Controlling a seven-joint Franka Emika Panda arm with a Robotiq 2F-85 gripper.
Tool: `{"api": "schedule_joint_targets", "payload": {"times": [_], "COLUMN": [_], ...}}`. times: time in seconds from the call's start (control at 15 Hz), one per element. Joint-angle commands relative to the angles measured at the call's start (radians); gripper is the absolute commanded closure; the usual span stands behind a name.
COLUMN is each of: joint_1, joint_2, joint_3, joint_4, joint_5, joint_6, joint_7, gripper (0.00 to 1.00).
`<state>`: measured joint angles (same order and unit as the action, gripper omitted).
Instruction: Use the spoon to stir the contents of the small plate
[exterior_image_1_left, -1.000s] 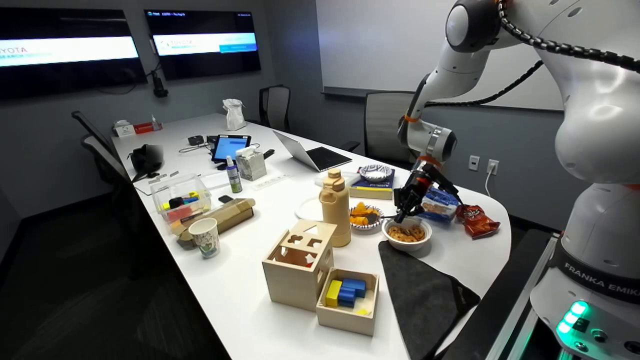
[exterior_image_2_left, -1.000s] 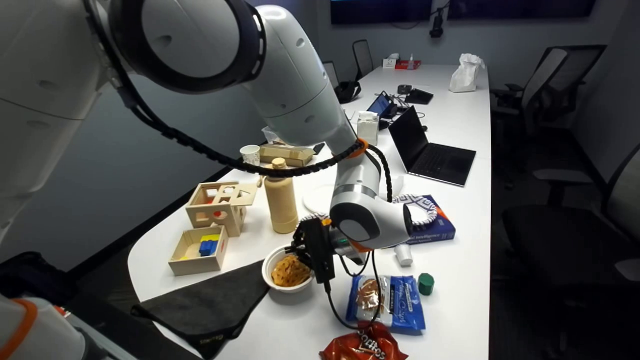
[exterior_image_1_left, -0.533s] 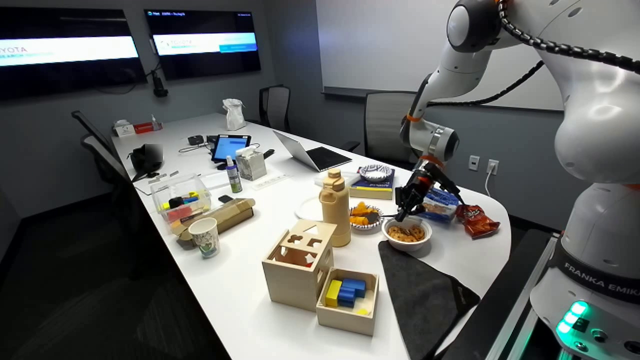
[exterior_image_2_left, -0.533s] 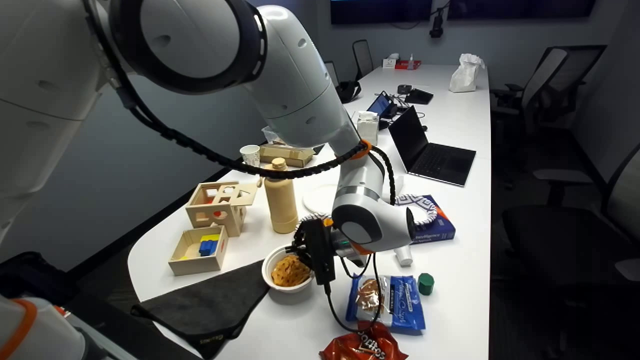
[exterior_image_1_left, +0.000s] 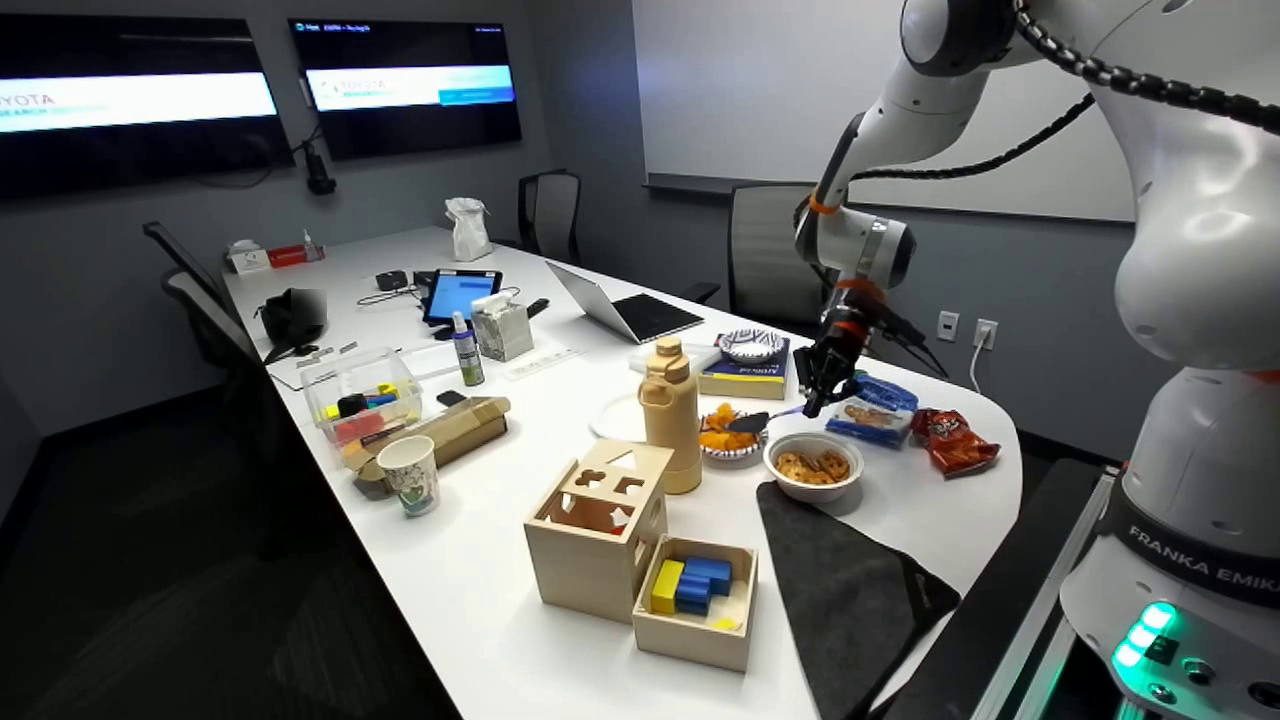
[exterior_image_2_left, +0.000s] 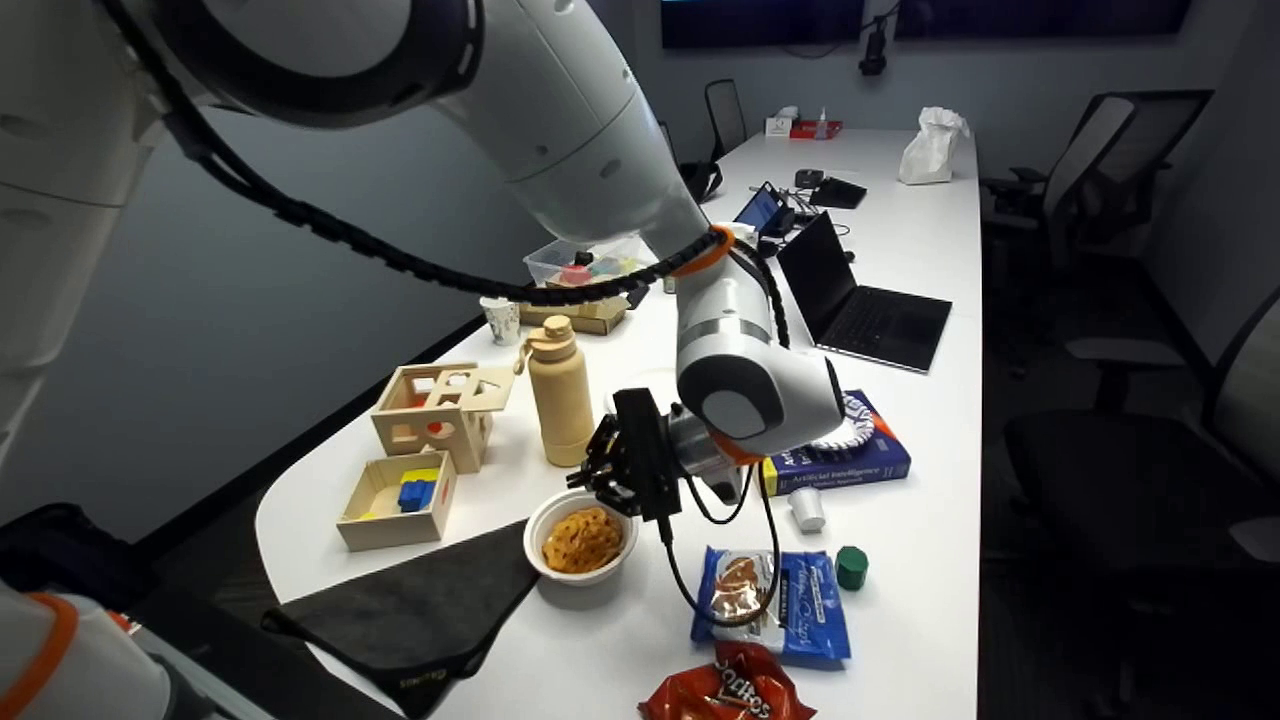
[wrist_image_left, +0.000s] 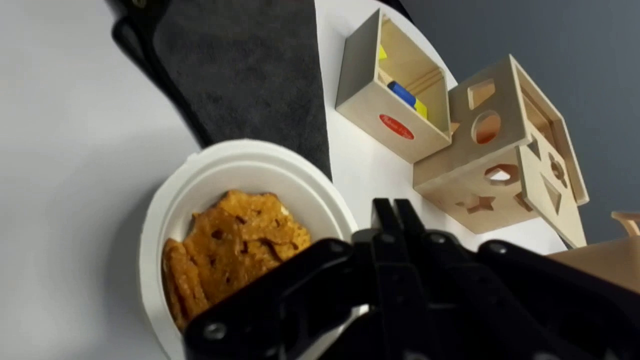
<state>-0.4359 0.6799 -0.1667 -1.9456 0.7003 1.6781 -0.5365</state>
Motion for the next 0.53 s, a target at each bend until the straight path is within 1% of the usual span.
{"api": "schedule_joint_targets", "payload": {"times": [0.0,0.2,0.47], "joint_1": [0.049,0.089,0.122], "joint_2": [-0.028,-0.019,-0.021], "joint_3": [-0.009,0.001,0.008], "joint_4": [0.042,0.089,0.132], "joint_5": [-0.123,-0.192,-0.234], "joint_6": [-0.107,-0.152,-0.164], "joint_7": [0.184,0.320,0.423], "gripper": [0.99,0.99,0.99]}}
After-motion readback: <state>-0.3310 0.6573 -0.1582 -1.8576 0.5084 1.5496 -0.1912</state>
